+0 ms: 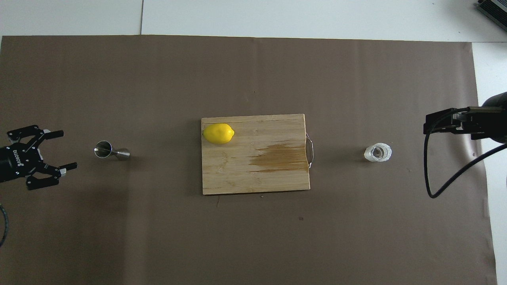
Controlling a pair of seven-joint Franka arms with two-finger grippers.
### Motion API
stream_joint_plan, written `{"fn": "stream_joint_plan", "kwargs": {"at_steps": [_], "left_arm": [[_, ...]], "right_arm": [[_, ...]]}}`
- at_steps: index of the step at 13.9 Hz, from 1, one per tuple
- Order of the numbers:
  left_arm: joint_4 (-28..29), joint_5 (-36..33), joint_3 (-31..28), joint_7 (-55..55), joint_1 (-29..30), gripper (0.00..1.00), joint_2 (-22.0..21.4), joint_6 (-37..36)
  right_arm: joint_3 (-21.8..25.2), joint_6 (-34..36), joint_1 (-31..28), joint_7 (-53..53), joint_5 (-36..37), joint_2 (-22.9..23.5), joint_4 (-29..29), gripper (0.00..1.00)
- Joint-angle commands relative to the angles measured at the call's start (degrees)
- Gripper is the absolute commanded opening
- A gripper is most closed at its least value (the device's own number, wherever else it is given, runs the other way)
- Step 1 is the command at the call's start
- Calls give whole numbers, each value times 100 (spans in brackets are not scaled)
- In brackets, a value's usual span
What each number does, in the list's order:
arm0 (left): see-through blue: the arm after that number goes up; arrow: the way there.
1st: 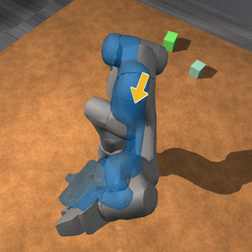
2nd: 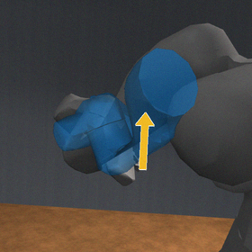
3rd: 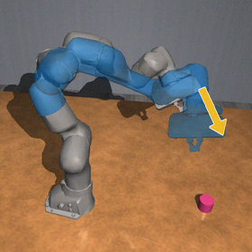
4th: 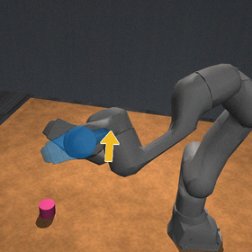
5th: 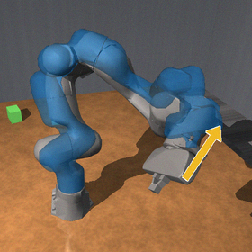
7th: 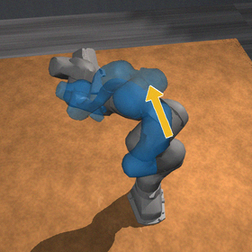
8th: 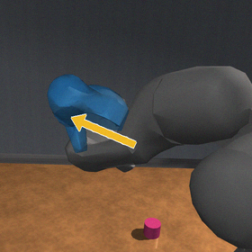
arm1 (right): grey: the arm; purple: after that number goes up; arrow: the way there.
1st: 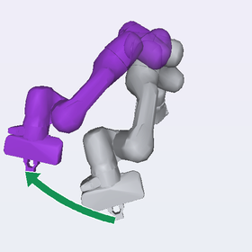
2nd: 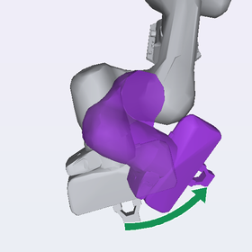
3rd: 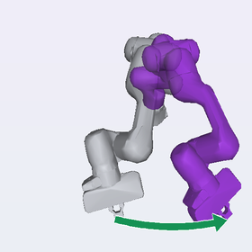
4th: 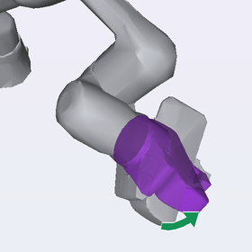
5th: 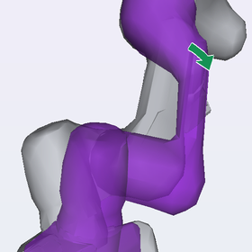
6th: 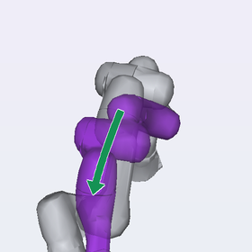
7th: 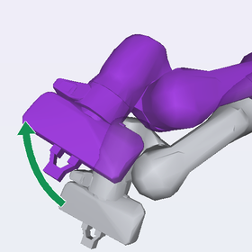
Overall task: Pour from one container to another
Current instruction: 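Move the open left gripper toward the small metal cup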
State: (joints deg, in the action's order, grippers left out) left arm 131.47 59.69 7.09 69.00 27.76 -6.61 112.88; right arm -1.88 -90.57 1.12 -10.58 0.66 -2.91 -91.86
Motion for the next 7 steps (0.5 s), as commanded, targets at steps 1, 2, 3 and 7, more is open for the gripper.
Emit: {"fn": "stream_joint_plan", "kwargs": {"at_steps": [1, 2, 3, 7], "left_arm": [[546, 358, 38, 201, -51, 100, -393, 453], [703, 472, 46, 202, -60, 100, -402, 655], [827, 569, 64, 202, -130, 100, -411, 865], [1127, 737, 55, 184, -824, 100, -464, 1693]], "right_arm": [[-14, 13, -68, 144, -137, -122, -131, 100], [-14, 13, -77, 144, -137, -122, -131, 100], [-22, 13, -77, 144, -137, -122, -131, 100], [-14, 13, -68, 144, -137, -122, -131, 100]]}}
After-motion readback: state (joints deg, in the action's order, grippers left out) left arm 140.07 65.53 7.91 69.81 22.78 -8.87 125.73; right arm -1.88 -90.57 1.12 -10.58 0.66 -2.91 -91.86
